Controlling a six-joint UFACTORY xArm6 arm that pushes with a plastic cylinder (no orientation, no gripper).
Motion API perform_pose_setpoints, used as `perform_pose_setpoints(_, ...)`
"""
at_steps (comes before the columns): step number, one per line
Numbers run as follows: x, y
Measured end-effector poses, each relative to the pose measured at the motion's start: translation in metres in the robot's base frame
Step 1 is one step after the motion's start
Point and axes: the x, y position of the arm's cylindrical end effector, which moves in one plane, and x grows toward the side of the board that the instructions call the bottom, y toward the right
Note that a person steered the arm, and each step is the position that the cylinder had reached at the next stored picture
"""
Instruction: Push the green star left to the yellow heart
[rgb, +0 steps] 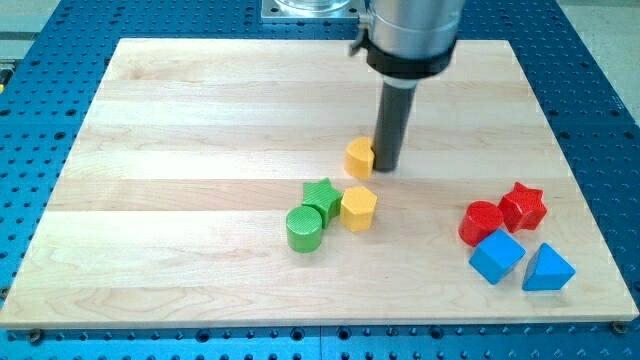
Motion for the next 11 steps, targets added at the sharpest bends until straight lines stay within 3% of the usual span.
perform_pose_setpoints(3, -0.031, -0.085)
perform_pose_setpoints(4, -0.018, -0.152)
perform_pose_setpoints(5, 0.037, -0.204)
perform_pose_setpoints(6, 0.094, -0.220)
perform_pose_setpoints(7, 0.154, -0.185)
perform_pose_setpoints(8, 0.188, -0.167)
perform_pose_setpoints(9, 0.186, -0.110)
perform_pose_setpoints(11, 0.128, -0.083)
